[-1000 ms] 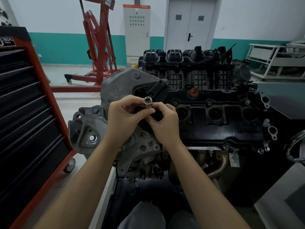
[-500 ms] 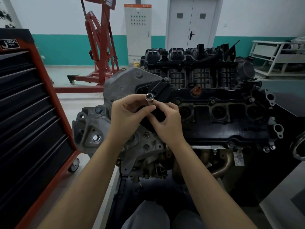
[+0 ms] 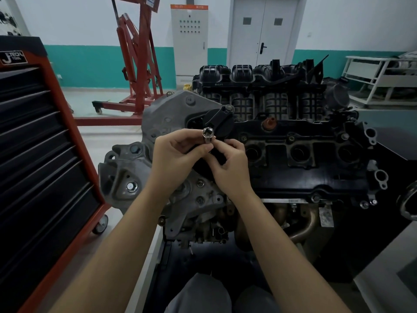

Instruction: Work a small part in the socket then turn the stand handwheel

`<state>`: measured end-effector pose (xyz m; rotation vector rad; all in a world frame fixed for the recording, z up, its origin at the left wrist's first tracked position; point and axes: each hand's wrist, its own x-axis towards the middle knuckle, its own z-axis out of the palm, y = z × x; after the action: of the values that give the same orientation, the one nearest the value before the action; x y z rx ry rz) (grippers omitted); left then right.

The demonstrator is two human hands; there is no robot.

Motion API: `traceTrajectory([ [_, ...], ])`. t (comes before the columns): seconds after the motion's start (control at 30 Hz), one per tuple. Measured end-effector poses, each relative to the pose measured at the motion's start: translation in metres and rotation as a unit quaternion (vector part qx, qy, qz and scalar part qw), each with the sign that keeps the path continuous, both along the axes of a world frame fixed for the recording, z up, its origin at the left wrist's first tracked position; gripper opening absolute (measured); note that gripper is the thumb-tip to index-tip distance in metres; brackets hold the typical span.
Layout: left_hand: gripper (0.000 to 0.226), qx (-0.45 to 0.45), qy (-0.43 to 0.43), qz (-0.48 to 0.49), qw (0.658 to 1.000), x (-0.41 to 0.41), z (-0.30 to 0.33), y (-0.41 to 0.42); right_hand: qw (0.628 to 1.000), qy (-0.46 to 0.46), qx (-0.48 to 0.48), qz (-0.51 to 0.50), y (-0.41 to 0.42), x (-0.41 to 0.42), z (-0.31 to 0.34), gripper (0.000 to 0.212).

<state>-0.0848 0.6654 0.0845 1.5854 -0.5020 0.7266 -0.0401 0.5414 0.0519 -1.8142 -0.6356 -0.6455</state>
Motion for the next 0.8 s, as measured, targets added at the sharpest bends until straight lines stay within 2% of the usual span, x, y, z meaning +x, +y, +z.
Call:
traceTrajectory([
  [0.17, 0.027, 0.030, -0.016, 0.034, 0.999, 0.0008, -0.0002, 0.0010, 0.999, 0.036, 0.022, -0.002, 0.0010, 0.0011, 0.0003, 0.023],
  [0.37, 0.033, -0.003, -0.001, 0.016, 1.000, 0.0001, 0.0000, -0.0005, 1.000, 0.009, 0.005, 0.004, 0.0003, -0.0007, 0.0002, 0.031],
  [0.57, 0.024, 0.037, -0.006, 0.035, 0.999, -0.0014, 0.0016, -0.0004, 0.999, 0.029, 0.035, 0.006, 0.0009, -0.0005, 0.0019, 0.023],
  [0.7, 0.031, 0.004, 0.013, 0.017, 1.000, -0.0019, 0.0016, -0.0009, 1.000, -0.004, 0.014, 0.007, 0.0010, -0.0014, 0.0012, 0.031],
  [0.8, 0.034, 0.007, 0.019, 0.001, 1.000, -0.0019, 0.0012, 0.0004, 1.000, 0.010, 0.014, 0.009, 0.0014, -0.0005, 0.0004, 0.034],
])
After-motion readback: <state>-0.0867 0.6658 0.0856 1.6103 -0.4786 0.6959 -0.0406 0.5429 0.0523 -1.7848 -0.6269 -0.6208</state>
